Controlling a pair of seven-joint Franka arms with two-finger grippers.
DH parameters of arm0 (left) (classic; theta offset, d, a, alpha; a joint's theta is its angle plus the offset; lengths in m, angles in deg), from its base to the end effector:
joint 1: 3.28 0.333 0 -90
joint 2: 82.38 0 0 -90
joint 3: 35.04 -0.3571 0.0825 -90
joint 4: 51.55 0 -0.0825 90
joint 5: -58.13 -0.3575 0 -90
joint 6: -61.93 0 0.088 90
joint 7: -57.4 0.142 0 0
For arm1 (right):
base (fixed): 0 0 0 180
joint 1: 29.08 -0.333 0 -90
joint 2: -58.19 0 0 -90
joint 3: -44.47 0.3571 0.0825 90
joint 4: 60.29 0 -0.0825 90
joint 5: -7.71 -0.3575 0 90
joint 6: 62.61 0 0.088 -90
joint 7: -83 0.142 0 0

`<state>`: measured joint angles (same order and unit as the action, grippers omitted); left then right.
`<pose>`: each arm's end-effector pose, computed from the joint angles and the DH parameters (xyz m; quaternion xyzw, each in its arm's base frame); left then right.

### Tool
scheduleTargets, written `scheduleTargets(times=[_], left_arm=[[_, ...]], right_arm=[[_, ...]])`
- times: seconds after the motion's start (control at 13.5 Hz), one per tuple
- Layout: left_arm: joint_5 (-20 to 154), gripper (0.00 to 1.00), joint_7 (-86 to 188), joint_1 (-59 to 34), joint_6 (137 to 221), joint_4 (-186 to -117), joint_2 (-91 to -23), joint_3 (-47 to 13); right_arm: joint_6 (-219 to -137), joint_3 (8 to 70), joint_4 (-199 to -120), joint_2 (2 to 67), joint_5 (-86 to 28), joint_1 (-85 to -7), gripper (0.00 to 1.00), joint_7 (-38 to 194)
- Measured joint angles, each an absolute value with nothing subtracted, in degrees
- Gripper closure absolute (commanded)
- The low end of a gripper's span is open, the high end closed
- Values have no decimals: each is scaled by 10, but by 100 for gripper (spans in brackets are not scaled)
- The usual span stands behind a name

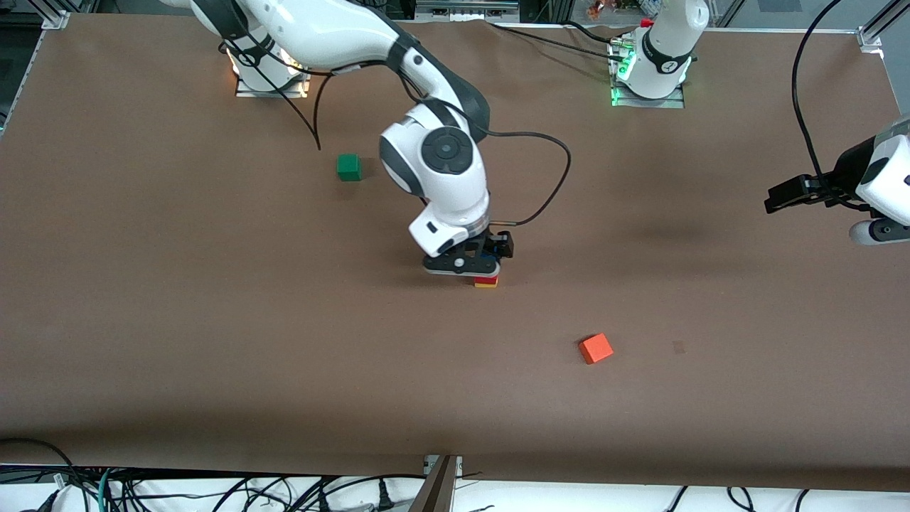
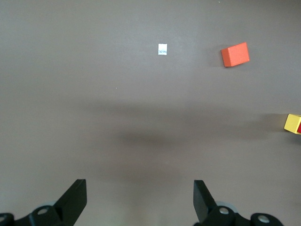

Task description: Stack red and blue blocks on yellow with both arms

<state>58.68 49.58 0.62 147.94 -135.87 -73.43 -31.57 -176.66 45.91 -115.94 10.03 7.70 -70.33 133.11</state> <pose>0.5679 0.0056 0.5831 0.9954 0.0718 -0.0636 0.0054 0.5930 0.5367 0.3805 -0.9935 0.0695 -0.0551 0.0709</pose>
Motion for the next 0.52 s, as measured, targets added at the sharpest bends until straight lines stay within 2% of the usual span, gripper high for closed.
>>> scheduleTargets(times=[0.52], left_arm=[[587, 0, 496, 7, 1480, -1359, -734, -316]], right_arm=[[-1533, 451, -1177, 248, 17, -573, 0, 1229]])
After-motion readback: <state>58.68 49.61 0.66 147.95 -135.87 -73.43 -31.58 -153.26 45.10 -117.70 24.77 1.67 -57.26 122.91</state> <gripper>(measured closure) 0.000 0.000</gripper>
